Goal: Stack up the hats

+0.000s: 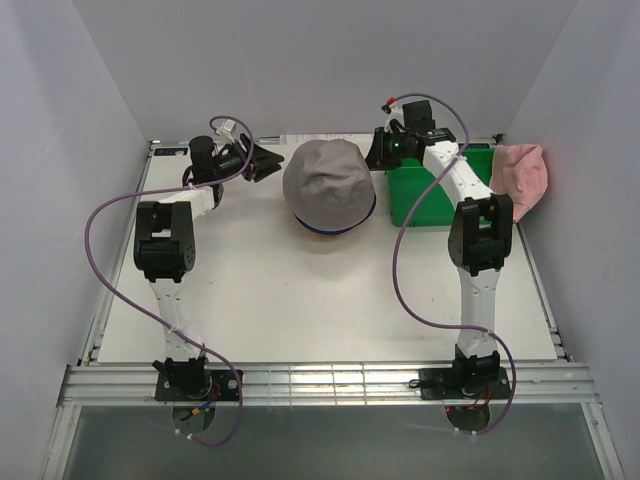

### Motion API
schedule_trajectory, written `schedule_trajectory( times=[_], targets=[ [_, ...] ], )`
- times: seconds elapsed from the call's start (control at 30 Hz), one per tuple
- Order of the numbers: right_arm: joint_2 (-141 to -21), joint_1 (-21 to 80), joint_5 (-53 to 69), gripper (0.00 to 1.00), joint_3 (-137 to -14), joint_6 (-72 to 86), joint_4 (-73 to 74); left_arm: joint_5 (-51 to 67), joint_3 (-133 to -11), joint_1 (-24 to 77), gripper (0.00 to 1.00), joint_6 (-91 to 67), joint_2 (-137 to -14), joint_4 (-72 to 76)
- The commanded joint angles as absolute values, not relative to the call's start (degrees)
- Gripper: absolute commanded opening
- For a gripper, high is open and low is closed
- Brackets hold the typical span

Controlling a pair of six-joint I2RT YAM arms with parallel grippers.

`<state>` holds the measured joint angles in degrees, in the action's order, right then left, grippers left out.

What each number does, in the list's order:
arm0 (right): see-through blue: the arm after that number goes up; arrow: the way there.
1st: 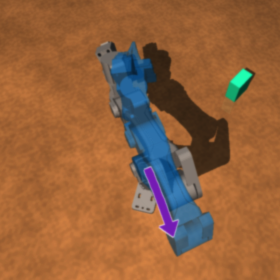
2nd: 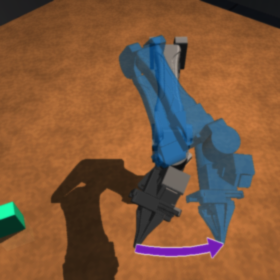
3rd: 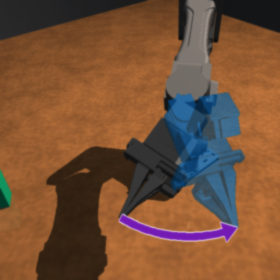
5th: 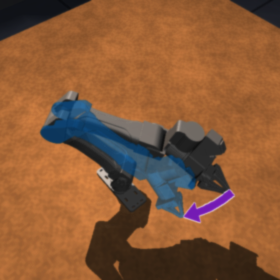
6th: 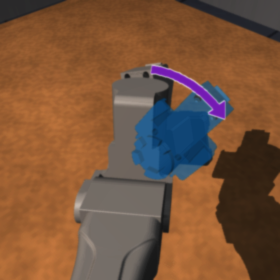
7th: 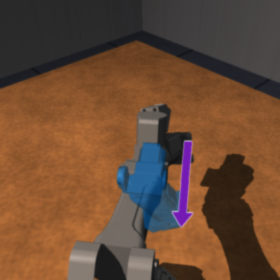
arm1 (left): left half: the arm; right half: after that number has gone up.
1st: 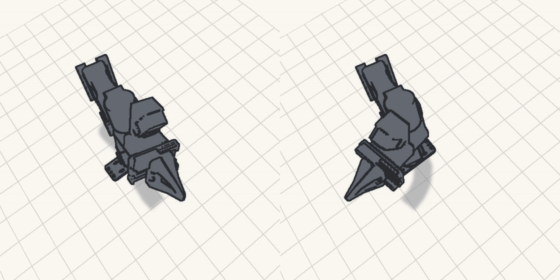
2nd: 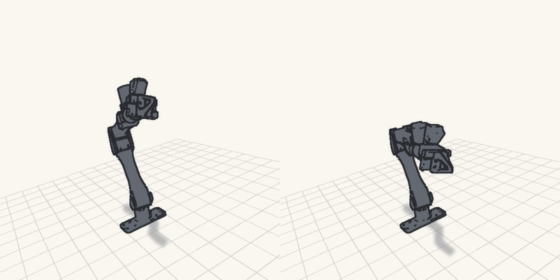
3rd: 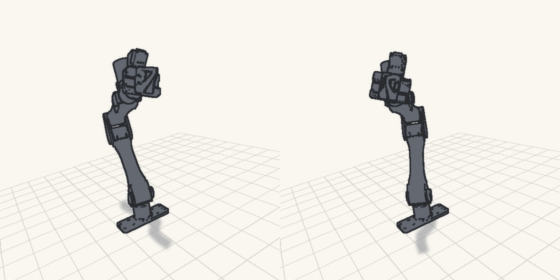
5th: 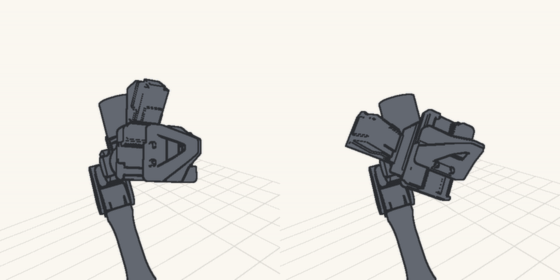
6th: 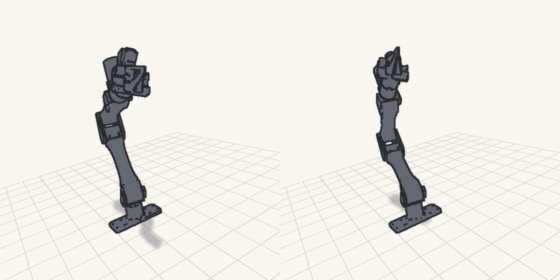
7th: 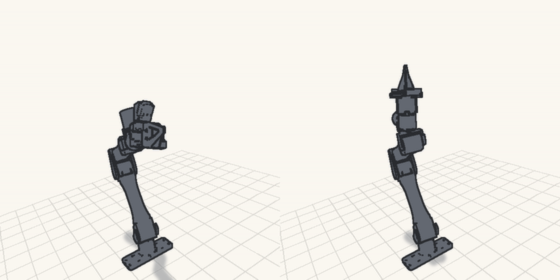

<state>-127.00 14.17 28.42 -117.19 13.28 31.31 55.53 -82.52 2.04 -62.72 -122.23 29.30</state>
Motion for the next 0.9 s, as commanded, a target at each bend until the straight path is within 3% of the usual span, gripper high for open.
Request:
schedule_trajectory(
  times=[0.0,0.7,0.83,0.87],
  targets=[
    [-126.48,14.94,29.27,0.19,-116.19,12.39,29.27,56.6,-85.25,2.28,0.58,-64.95,-121.64,36.03],
    [-125.51,15.56,28.74,0.19,-114.26,12.57,28.13,57.57,-86.4,6.42,0.59,-67.5,-125.6,46.76],
    [-125.33,15.56,28.56,0.19,-113.73,12.39,27.95,57.48,-84.91,6.5,0.55,-68.81,-125.51,49.38],
    [-125.25,15.56,28.39,0.19,-113.47,12.48,28.04,57.39,-84.55,6.5,0.49,-69.69,-125.59,50.0]
  ],
)
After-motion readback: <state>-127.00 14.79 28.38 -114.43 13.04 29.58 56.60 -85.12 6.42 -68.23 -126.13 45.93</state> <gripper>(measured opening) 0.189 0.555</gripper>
